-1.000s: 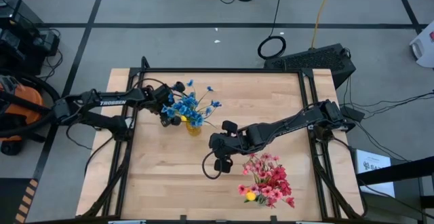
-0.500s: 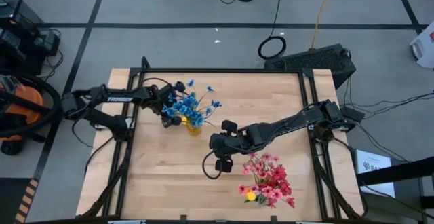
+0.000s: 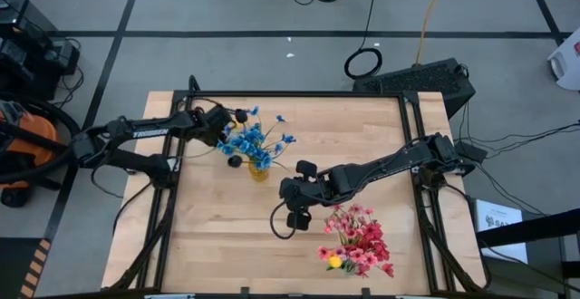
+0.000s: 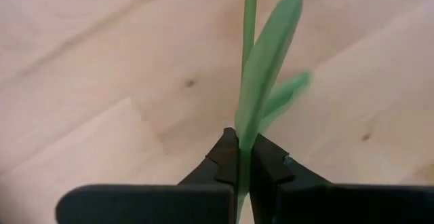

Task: Sort flowers into vase by color
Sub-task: Put the yellow flower into the transparent vase

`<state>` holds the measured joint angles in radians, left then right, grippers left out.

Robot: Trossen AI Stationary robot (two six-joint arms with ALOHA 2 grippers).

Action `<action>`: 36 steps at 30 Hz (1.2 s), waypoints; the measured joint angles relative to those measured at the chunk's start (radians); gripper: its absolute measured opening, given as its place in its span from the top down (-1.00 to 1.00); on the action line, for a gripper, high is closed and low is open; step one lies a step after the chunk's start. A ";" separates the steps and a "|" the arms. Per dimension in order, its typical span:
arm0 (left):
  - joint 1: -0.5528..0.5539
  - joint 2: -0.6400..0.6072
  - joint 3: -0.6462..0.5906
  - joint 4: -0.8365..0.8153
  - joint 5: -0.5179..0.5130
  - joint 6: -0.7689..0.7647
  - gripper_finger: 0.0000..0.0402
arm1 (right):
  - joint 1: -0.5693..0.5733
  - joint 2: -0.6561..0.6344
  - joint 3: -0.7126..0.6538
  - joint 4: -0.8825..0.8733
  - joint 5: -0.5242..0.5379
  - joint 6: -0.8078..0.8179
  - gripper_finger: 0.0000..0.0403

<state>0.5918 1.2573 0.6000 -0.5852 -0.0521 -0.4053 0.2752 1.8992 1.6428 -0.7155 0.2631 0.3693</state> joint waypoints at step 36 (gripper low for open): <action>-0.062 -0.601 0.420 0.005 -0.081 -0.052 0.94 | -0.190 -0.064 0.000 -0.426 0.179 0.222 0.43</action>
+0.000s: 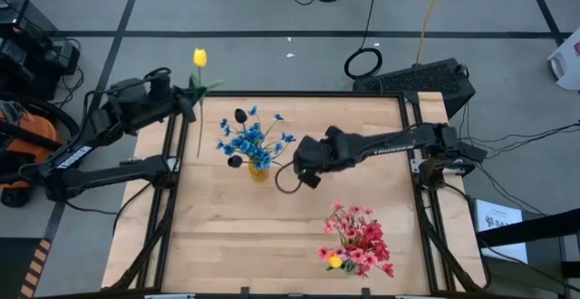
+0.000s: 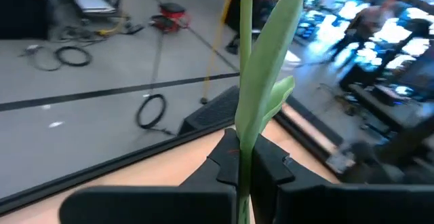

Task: Sort flowers into vase by color
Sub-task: Put the yellow flower into the transparent vase

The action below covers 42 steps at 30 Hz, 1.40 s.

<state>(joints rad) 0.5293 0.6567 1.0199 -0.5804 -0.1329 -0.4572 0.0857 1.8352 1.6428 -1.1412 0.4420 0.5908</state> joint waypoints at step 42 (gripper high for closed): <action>-0.452 0.302 0.001 0.870 0.209 0.045 0.94 | 0.073 -0.207 -0.003 1.137 -0.056 -0.274 0.43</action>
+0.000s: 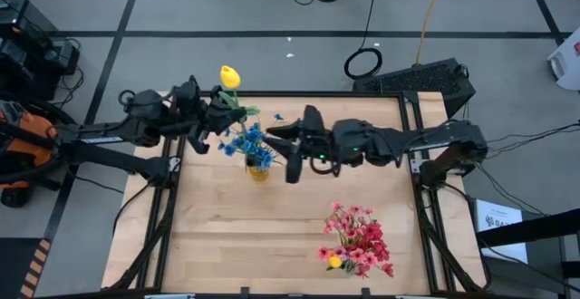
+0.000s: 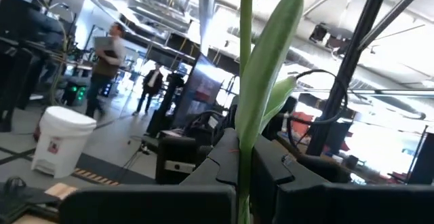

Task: Sort flowers into vase by color
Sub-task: Put the yellow flower into the transparent vase

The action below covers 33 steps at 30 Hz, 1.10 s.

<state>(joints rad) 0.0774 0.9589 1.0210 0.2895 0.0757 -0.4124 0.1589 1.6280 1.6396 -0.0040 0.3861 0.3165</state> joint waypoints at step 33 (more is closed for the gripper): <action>-0.009 0.030 0.037 -0.070 -0.001 0.004 0.94 | -0.054 0.204 0.354 -0.183 -0.078 0.007 0.47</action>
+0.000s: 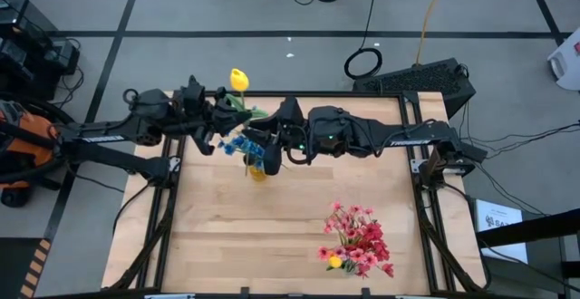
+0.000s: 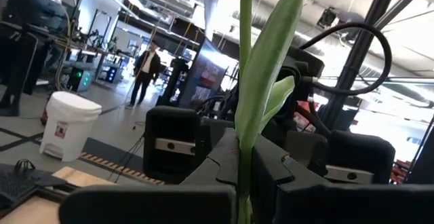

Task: Sort flowers into vase by color
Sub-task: Put the yellow flower into the transparent vase

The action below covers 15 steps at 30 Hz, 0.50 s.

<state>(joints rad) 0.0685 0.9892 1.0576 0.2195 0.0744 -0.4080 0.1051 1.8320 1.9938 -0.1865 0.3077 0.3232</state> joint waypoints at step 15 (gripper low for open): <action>0.000 0.012 0.000 0.005 -0.006 -0.002 0.91 | -0.011 -0.002 0.001 -0.079 0.001 0.024 0.96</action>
<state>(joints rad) 0.0685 1.0008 1.0576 0.2245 0.0682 -0.4099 0.0936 1.8305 1.9945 -0.2658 0.3088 0.3477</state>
